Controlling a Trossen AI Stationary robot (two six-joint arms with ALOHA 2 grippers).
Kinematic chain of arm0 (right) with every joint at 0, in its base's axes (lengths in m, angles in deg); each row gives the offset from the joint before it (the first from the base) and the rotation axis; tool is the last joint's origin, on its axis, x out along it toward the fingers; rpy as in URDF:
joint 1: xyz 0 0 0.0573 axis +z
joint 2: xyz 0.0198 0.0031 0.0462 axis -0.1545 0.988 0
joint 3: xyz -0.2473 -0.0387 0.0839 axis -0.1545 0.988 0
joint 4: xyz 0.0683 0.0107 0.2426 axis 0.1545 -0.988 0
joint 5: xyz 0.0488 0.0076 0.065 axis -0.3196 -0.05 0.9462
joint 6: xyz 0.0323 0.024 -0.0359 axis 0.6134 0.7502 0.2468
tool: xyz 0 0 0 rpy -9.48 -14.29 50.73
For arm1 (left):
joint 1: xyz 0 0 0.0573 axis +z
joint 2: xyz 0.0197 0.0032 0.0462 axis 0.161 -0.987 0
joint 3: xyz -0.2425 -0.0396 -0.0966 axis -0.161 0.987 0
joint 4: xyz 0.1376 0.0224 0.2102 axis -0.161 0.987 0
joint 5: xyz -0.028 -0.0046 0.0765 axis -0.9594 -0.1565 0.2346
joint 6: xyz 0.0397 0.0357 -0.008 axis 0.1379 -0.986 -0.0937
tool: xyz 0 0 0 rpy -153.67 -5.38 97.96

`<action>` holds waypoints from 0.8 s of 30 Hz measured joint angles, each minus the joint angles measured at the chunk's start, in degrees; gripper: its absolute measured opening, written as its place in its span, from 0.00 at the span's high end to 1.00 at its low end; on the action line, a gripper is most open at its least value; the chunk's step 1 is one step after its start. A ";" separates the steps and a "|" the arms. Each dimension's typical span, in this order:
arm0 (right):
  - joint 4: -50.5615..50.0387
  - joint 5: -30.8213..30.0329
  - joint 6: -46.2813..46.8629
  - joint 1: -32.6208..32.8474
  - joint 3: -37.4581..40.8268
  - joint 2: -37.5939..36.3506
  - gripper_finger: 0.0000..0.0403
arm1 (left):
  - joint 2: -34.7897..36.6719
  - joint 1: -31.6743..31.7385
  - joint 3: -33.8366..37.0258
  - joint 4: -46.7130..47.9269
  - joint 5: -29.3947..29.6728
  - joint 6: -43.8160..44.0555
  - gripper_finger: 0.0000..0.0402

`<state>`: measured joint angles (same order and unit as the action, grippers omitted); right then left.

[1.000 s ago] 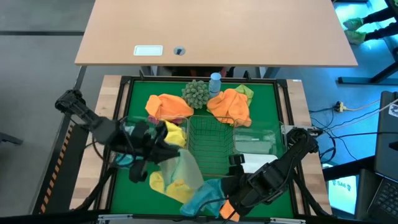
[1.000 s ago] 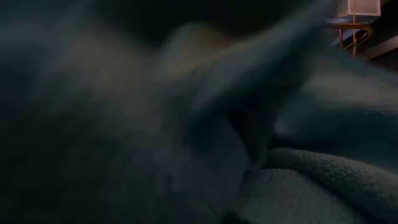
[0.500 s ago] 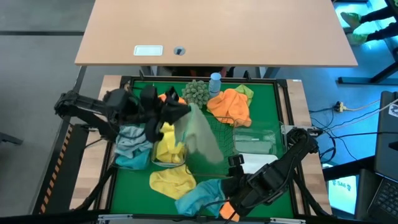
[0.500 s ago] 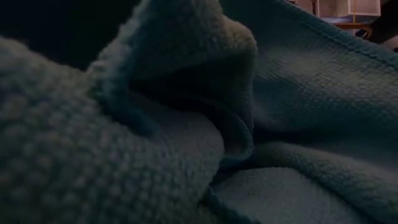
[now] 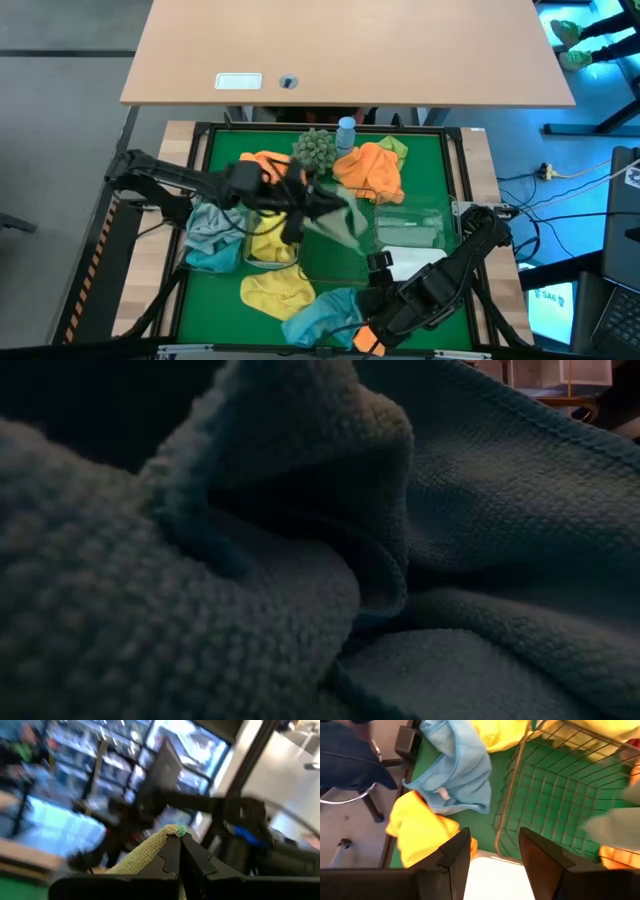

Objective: Sort microfiber towel by color & place in baskets
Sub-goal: Put the bottom left green microfiber cloth into the black wire basket

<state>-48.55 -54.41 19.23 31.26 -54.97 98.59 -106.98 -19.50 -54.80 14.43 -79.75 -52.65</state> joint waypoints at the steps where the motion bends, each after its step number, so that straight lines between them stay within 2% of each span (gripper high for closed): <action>1: 0.01 0.47 0.00 0.02 0.00 -0.01 0.58 | -0.82 -0.17 0.00 0.39 -1.38 1.01 1.00; 5: 0.07 1.50 0.04 0.02 0.00 0.00 0.58 | -3.27 -1.38 0.00 3.56 -4.40 2.02 1.00; 8: 0.14 1.76 0.94 0.02 0.00 0.00 0.58 | -4.22 -2.21 0.00 8.90 -4.08 1.80 1.00; 11: 0.49 1.80 2.73 0.02 0.00 0.01 0.58 | -4.77 -2.33 0.01 15.91 -1.20 0.27 1.00; 18: 2.53 4.90 6.42 0.02 0.00 0.02 0.58 | -5.93 -2.32 0.05 32.74 10.53 -2.77 1.00; 24: 6.11 7.74 7.84 1.15 0.00 0.04 0.58 | -9.84 -1.86 0.11 36.71 12.99 -2.83 1.00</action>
<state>-42.44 -46.67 27.07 32.41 -54.97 98.63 -116.82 -21.36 -54.69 51.14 -66.75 -55.48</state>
